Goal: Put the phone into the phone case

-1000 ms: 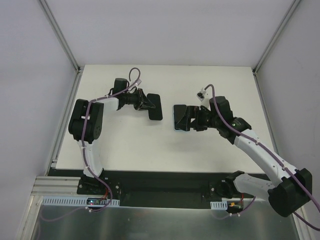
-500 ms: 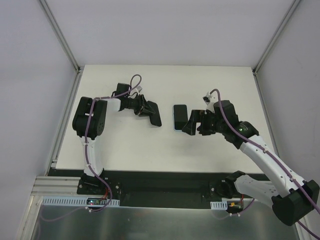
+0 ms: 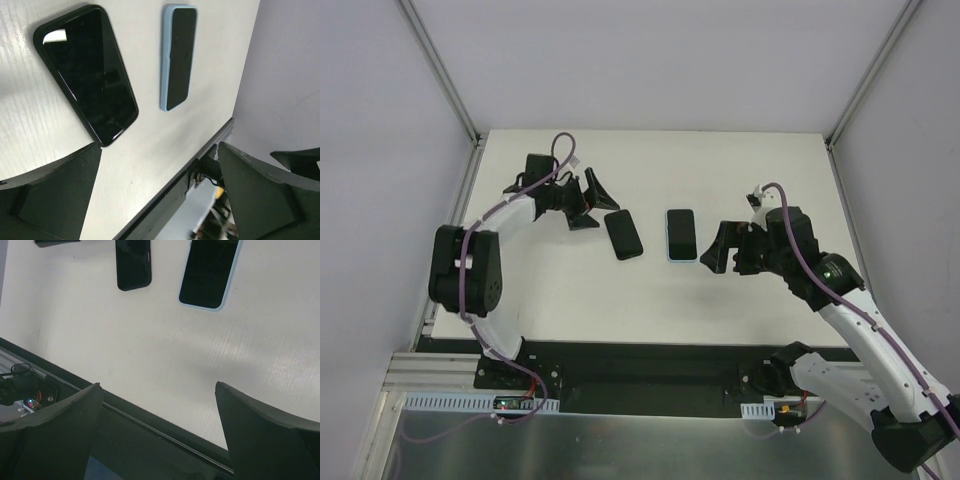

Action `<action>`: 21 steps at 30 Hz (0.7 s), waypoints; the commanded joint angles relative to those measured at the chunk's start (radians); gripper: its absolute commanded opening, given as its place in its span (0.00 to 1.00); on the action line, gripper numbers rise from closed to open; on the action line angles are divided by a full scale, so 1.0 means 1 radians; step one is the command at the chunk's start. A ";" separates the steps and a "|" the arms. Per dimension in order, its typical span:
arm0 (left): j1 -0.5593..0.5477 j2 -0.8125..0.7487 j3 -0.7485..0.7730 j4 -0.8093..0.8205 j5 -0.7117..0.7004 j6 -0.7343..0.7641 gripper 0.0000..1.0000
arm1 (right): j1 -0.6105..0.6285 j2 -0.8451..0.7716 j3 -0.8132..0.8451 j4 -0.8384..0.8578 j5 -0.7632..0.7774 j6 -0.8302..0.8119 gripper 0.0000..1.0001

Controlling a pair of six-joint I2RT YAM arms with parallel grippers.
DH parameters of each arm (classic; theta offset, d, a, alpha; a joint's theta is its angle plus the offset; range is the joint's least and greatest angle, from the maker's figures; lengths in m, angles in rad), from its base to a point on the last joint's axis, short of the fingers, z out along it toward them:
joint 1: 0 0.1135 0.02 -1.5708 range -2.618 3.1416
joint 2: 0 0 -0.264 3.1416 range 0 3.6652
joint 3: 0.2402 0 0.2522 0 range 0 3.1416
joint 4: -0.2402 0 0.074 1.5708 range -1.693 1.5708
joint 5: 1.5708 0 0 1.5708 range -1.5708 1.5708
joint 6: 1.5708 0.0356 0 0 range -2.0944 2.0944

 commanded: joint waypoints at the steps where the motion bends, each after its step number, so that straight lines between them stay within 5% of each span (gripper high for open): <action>1: -0.008 -0.242 -0.066 -0.061 -0.125 0.105 0.99 | 0.007 -0.051 0.016 -0.040 0.061 0.021 0.96; 11: -0.175 -0.752 -0.226 -0.062 -0.173 0.288 0.99 | 0.010 -0.171 -0.065 0.075 0.038 0.090 0.96; 21: -0.197 -1.001 -0.312 -0.059 -0.142 0.306 0.99 | 0.010 -0.203 -0.073 0.072 0.055 0.100 0.96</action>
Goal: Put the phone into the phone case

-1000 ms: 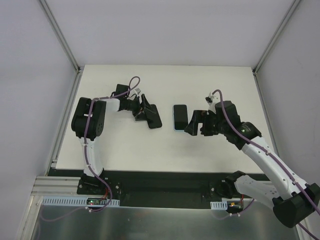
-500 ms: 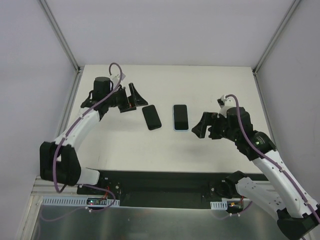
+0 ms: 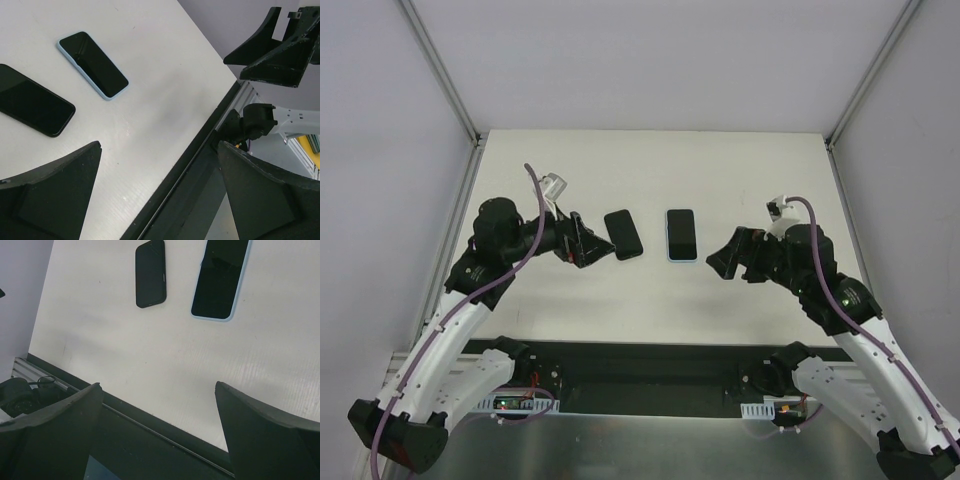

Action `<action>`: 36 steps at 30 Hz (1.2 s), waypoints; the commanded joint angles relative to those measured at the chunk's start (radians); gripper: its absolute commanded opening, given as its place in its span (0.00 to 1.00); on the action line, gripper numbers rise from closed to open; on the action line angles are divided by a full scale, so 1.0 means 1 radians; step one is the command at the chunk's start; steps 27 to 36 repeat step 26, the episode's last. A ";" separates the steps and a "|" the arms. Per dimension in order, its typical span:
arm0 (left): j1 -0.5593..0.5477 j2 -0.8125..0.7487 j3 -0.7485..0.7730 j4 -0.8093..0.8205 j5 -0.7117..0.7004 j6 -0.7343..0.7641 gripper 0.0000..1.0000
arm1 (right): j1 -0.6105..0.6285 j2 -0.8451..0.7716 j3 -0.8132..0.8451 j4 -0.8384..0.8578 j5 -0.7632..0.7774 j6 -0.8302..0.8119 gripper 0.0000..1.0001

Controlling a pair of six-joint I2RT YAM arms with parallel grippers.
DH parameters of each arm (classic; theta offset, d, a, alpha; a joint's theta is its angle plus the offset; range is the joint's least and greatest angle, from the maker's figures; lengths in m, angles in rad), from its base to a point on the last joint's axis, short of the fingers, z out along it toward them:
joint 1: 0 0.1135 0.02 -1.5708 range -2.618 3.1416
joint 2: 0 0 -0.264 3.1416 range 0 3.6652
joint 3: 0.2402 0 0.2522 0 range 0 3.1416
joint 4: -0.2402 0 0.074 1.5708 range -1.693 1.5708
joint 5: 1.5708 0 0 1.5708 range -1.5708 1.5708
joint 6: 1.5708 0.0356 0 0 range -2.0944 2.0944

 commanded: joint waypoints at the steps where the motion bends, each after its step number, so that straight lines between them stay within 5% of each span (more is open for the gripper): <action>1: -0.001 -0.064 -0.034 0.007 0.005 0.035 0.99 | 0.005 -0.021 -0.004 0.034 0.027 0.012 0.96; 36: -0.001 -0.136 -0.032 0.008 -0.010 0.015 0.99 | 0.006 -0.054 -0.015 0.069 0.027 0.003 0.96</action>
